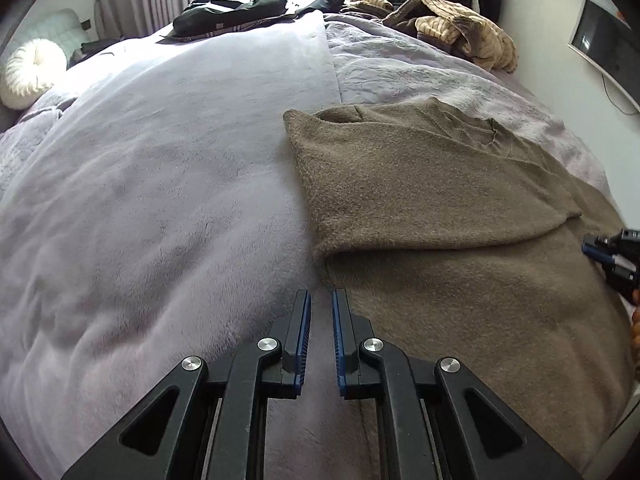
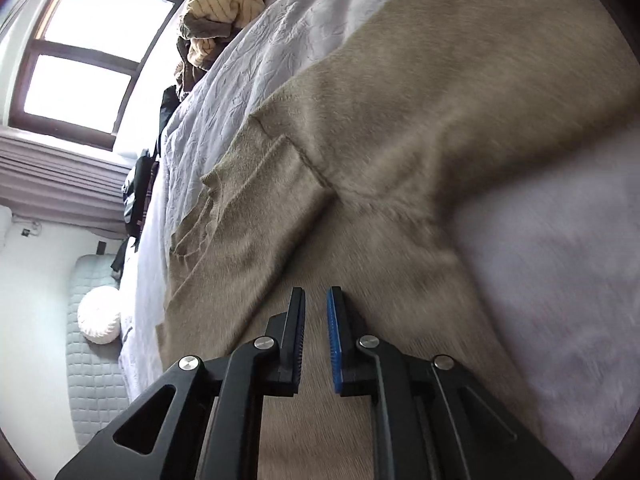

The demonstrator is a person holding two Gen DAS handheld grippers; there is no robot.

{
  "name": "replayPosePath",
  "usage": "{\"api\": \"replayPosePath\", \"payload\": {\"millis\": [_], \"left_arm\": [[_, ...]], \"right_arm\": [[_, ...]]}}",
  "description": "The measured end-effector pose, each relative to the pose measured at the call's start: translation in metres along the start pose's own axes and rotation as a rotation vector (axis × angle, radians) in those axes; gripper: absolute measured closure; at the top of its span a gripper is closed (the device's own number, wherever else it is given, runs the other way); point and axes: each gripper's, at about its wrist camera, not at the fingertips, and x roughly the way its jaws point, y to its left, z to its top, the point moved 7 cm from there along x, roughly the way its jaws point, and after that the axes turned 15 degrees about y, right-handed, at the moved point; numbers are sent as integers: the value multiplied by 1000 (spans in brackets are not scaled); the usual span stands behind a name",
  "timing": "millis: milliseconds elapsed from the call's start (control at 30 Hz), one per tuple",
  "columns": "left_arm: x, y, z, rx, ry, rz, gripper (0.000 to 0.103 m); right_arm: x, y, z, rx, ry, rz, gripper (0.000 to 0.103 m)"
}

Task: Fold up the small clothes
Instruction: 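Move the right tool to the cuff of the other sleeve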

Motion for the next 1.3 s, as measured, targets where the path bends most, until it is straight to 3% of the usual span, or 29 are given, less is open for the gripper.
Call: {"api": "replayPosePath", "payload": {"millis": [100, 133, 233, 300, 433, 667, 967, 1133, 1300], "left_arm": [[-7, -9, -6, -12, -3, -10, 91], [-10, -14, -7, -15, -2, -13, 90], [-18, -26, -11, -31, -18, -10, 2], [-30, -34, -12, -30, -75, -6, 1], [-37, -54, -20, -15, -56, -32, 1], [-25, -79, -35, -1, 44, -73, 1], [-33, -117, -42, -1, 25, -86, 1], [-40, -153, -35, 31, 19, -129, 1], [-35, -187, -28, 63, 32, -129, 1]], "right_arm": [[-6, 0, -13, -11, 10, 16, 79], [-7, 0, -16, -18, 11, 18, 71], [-15, 5, -28, -65, 10, 6, 54], [-19, 8, -36, -95, 12, -6, 50], [-28, 10, -50, -134, 29, 7, 43], [-54, -4, -63, -148, 5, 37, 42], [-122, -66, -42, -28, -117, 88, 41], [-173, -105, -24, 39, -224, 99, 41], [-211, -142, -3, 135, -322, 163, 41]]}}
